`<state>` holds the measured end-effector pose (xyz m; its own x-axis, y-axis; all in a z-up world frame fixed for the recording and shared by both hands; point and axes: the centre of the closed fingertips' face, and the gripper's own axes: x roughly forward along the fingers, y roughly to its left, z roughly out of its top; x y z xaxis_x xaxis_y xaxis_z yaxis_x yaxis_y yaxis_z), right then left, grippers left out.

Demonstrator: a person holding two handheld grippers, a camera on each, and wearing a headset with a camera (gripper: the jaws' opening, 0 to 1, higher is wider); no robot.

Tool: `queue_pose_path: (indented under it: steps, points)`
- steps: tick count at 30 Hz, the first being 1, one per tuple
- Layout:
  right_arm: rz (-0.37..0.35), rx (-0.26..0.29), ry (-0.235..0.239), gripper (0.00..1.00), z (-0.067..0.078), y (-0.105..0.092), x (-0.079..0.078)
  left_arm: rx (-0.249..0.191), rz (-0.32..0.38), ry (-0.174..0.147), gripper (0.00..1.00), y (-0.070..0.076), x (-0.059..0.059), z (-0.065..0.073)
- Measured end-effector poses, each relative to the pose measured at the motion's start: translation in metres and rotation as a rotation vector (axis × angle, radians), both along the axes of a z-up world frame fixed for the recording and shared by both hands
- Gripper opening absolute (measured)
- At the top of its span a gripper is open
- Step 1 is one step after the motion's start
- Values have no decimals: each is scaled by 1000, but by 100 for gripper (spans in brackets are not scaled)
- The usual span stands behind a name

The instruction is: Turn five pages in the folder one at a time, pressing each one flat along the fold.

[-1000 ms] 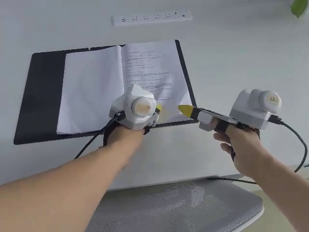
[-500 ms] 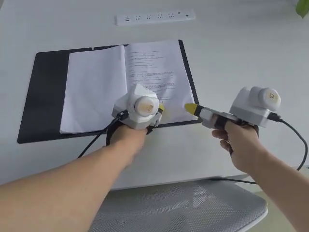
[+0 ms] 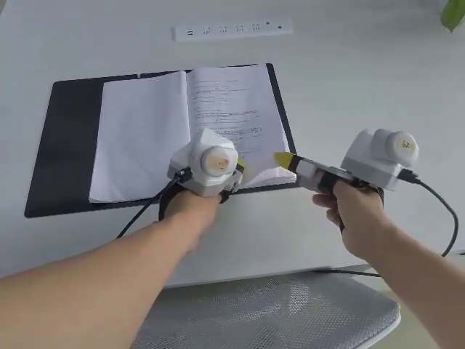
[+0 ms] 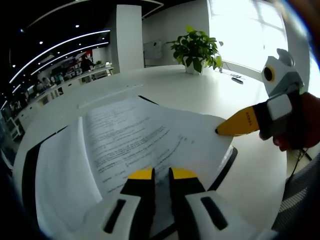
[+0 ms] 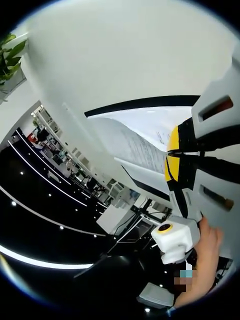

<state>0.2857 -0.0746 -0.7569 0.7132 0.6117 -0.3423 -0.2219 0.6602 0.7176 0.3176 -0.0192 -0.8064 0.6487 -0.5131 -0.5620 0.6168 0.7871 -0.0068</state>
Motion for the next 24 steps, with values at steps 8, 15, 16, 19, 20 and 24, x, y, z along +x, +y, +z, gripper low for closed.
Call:
queue_pose_path:
  steps: [8, 15, 16, 19, 20, 24]
  points:
    - [19, 24, -64, 0, 22, 11, 1, 37, -24, 26, 2, 17, -8, 5]
    - [77, 56, -149, 0, 55, 35, -1, -14, 32, 29, 5, 50, -15, 27]
    - [89, 62, -157, 0, 59, 39, -2, -23, 42, 20, 5, 55, -16, 31]
    - [119, 71, -187, 0, 70, 52, -3, -41, 68, 26, 4, 71, -20, 38]
    - [126, 74, -190, 0, 72, 55, -3, -44, 71, 24, 4, 73, -21, 39]
    - [178, 93, -219, 0, 86, 80, -5, -81, 111, 7, 6, 98, -28, 53]
